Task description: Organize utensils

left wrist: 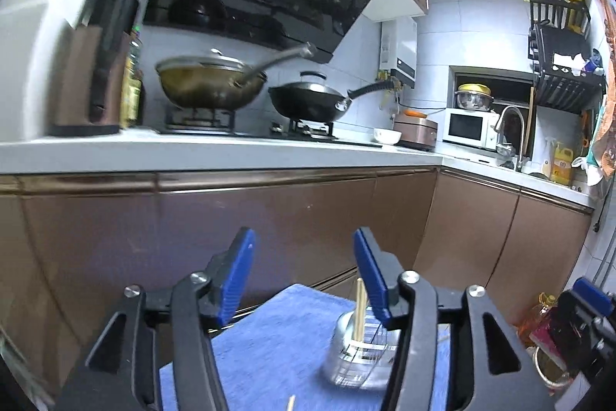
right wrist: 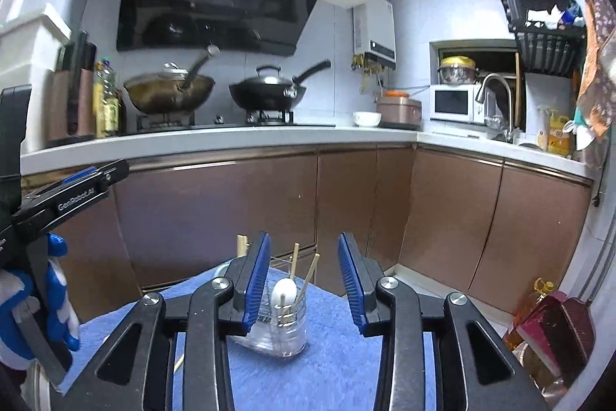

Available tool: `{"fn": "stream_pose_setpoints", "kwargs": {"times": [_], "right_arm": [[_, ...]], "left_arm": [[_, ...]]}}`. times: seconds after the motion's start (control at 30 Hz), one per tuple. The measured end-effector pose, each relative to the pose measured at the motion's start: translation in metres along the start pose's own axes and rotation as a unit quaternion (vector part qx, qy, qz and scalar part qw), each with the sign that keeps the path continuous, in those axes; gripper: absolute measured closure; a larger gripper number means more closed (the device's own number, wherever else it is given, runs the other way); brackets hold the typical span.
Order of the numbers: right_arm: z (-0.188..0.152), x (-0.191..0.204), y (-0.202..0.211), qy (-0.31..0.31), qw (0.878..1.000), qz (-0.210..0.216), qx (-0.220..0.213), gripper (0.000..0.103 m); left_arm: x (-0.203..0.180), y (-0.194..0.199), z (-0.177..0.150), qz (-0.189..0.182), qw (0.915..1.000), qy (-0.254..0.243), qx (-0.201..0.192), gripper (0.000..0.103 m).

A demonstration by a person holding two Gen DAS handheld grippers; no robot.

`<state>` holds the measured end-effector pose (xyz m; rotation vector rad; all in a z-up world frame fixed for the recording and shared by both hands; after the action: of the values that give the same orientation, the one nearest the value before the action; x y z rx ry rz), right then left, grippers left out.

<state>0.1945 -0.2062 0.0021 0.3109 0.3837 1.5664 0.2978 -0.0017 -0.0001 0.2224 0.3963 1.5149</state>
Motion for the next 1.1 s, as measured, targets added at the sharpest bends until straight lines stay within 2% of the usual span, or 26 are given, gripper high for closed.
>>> {"fn": "stream_pose_setpoints", "kwargs": {"times": [0.23, 0.47, 0.73, 1.1], "right_arm": [[-0.013, 0.021, 0.064, 0.002, 1.0, 0.019, -0.022, 0.062], [-0.029, 0.038, 0.104, -0.006, 0.999, 0.041, -0.031, 0.059], [-0.039, 0.044, 0.139, -0.013, 0.998, 0.04, -0.035, 0.059], [-0.047, 0.042, 0.15, -0.022, 0.998, 0.044, -0.031, 0.058]], "left_arm": [[0.035, 0.076, -0.01, 0.018, 0.9997, -0.007, -0.013, 0.046], [0.059, 0.135, -0.026, 0.04, 0.9988, -0.019, -0.02, 0.045], [0.073, 0.162, -0.04, 0.036, 0.999, -0.022, -0.012, 0.045], [0.079, 0.173, -0.051, 0.033, 0.9992, -0.021, -0.005, 0.045]]}}
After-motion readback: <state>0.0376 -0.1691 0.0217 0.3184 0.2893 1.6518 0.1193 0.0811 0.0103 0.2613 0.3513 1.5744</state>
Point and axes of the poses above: each gripper's, at about its wrist camera, not at the fingertips, and y roughly against the way its jaws point, x to its left, z to its top, the point moved 5 cm from there along -y, roughly the way its jaws point, and after that the axes turned 12 degrees about x, right-handed, at the moved point
